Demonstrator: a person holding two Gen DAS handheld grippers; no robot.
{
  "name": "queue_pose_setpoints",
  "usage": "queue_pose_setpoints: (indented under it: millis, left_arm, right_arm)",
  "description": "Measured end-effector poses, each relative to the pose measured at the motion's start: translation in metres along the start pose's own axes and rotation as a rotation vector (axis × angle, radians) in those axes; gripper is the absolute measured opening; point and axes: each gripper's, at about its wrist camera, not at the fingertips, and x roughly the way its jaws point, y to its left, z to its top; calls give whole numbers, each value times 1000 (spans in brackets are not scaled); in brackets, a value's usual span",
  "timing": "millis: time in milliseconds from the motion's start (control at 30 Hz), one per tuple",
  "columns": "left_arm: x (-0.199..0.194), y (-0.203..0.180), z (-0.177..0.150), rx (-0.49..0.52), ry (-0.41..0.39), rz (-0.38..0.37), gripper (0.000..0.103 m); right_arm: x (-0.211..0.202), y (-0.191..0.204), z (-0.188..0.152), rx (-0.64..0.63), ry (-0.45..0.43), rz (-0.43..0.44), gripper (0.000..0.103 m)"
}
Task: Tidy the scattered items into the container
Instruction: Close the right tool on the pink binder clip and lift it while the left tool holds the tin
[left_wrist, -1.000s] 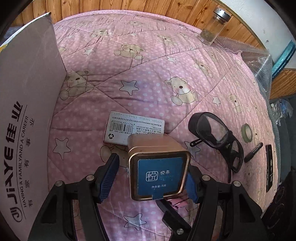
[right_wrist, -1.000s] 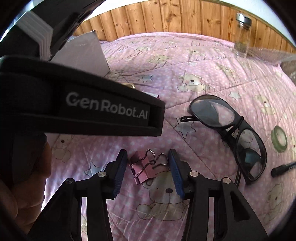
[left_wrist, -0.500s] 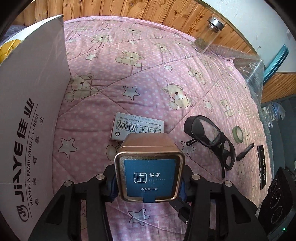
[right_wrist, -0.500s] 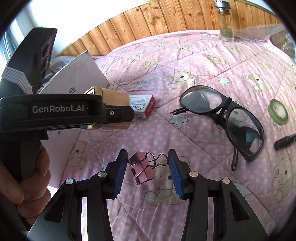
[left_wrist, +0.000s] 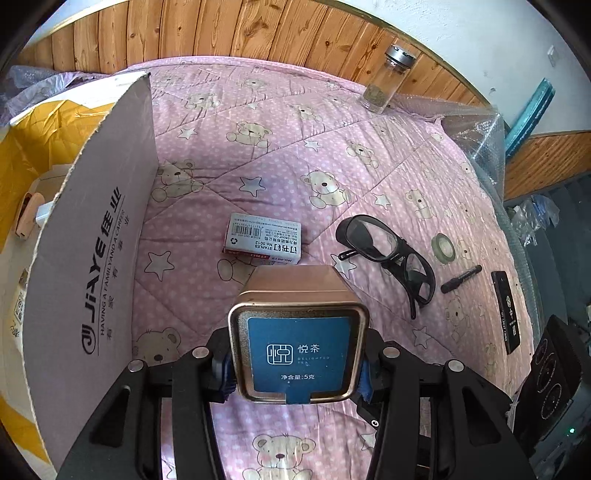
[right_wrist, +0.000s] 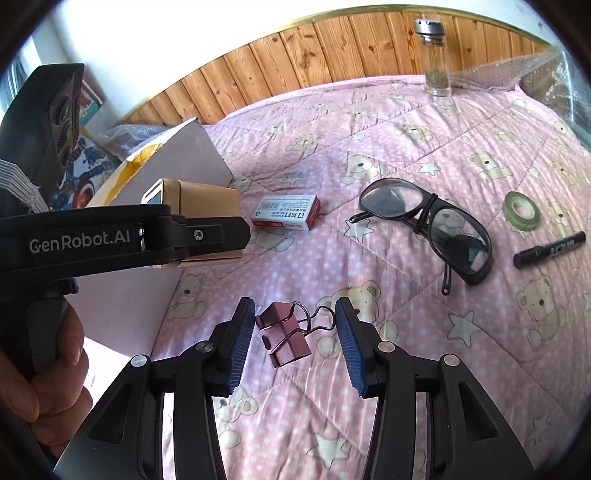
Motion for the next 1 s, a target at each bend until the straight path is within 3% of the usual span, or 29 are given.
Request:
queue_pose_setpoints:
  millis: [1000]
  left_arm:
    - [-127, -16, -70, 55, -167, -29, 50]
  right_arm:
    - [-95, 70, -35, -65, -133, -36, 47]
